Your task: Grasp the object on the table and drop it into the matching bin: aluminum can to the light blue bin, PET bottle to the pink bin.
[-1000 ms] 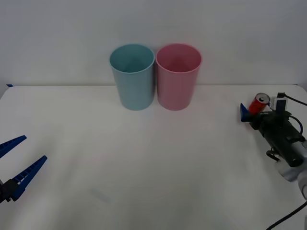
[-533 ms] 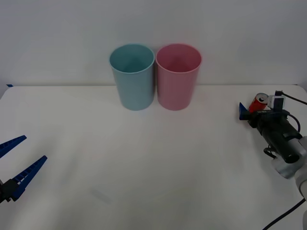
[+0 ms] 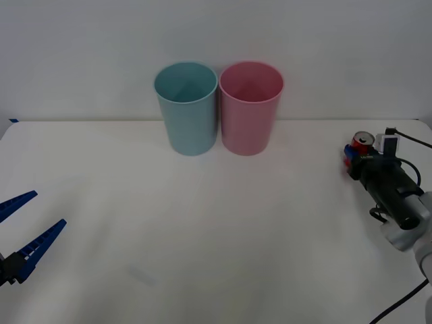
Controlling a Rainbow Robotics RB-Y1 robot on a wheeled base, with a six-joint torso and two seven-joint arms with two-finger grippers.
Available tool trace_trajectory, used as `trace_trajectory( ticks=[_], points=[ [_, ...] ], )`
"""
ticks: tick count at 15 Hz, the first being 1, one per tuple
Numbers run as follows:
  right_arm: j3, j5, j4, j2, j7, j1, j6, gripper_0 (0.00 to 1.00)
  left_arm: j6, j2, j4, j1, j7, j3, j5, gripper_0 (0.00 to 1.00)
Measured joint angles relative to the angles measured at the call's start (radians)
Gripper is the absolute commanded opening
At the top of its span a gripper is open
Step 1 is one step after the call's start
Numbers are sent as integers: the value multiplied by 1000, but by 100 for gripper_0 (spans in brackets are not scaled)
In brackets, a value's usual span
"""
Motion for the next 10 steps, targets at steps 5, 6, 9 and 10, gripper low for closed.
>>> trace_trajectory(
  ticks=[5, 6, 9, 10],
  points=[
    [11, -20, -1, -1, -1, 4, -54, 0, 0, 0, 0, 0, 0, 0, 0, 100],
    [11, -22, -6, -1, -3, 11, -73, 0, 0, 0, 0, 0, 0, 0, 0, 100],
    [14, -23, -98, -1, -14, 77, -100, 0, 0, 0, 0, 0, 0, 0, 0, 100],
    [22, -27, -151, -2, -21, 111, -100, 0, 0, 0, 0, 0, 0, 0, 0, 100]
  ],
)
